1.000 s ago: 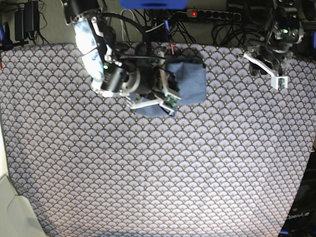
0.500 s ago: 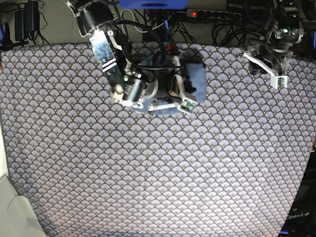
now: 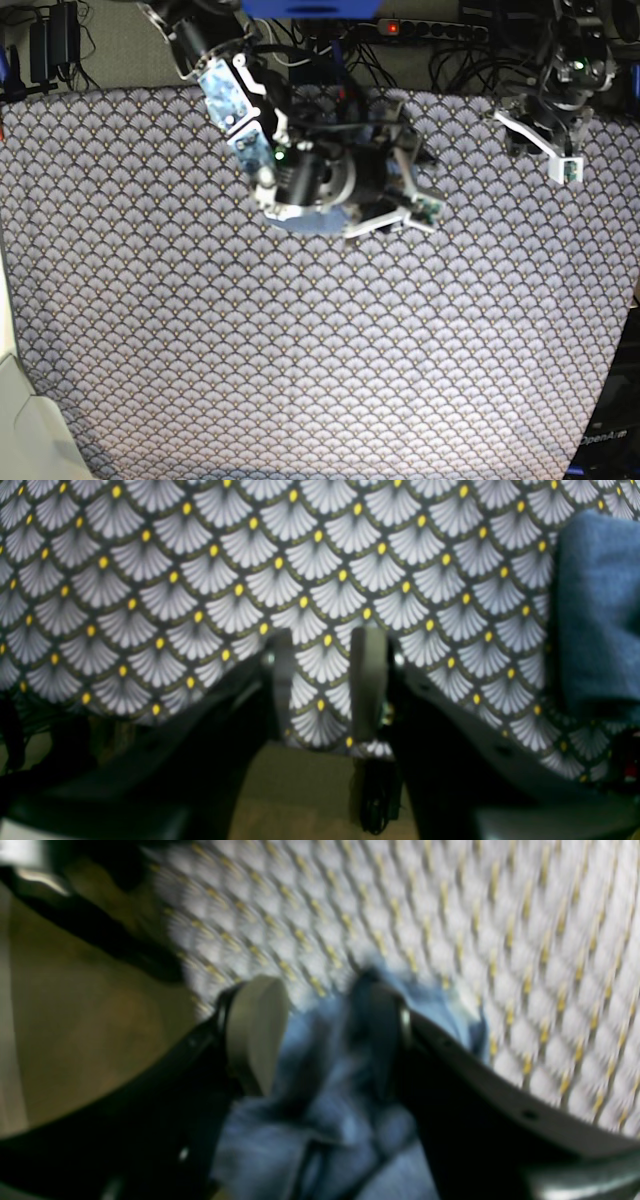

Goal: Fold the T-shirt properly
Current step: 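Lay the folded bundle down and flatten it with the right gripper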

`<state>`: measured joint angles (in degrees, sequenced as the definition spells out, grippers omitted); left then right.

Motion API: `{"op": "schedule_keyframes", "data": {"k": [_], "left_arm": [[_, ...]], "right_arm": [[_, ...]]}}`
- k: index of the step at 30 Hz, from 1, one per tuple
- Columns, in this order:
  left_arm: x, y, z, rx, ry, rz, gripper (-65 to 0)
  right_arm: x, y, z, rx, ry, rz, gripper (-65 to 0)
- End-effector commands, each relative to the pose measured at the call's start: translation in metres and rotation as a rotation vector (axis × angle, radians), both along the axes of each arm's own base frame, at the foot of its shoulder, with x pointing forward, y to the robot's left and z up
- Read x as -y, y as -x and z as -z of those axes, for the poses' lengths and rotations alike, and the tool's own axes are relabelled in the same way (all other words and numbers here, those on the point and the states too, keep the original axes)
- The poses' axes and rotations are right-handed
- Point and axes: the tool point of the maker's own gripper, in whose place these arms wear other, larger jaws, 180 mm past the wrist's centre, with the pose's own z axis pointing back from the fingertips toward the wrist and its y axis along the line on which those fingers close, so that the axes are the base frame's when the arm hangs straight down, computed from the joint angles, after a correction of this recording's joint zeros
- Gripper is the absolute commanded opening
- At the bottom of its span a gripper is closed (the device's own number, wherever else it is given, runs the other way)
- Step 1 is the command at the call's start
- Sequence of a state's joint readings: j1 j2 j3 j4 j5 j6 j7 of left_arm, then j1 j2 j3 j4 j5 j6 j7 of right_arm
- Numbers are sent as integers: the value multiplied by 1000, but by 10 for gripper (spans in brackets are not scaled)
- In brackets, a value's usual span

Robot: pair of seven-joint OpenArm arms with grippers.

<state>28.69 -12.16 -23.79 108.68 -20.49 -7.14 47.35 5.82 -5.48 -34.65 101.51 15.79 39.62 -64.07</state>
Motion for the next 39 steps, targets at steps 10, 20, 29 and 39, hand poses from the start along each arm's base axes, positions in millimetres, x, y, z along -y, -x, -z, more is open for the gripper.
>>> {"op": "schedule_keyframes", "data": {"k": [10,20,29,39], "left_arm": [[-3,-4,-5,25,-7,0,-455],[-3,-9,-8,39,-7,0,-455],[-3,-9,-8,39,-7,-1,-455],[-3,-7,-7,32,-7,0,-456]], "right_arm": [[42,-31,-13,115,8,60,-497],[84,-28,-2,131,83,101,-650],[97,-3,19,73,120,94,-650],[59,16,34,-16,81,33,-650]]}}
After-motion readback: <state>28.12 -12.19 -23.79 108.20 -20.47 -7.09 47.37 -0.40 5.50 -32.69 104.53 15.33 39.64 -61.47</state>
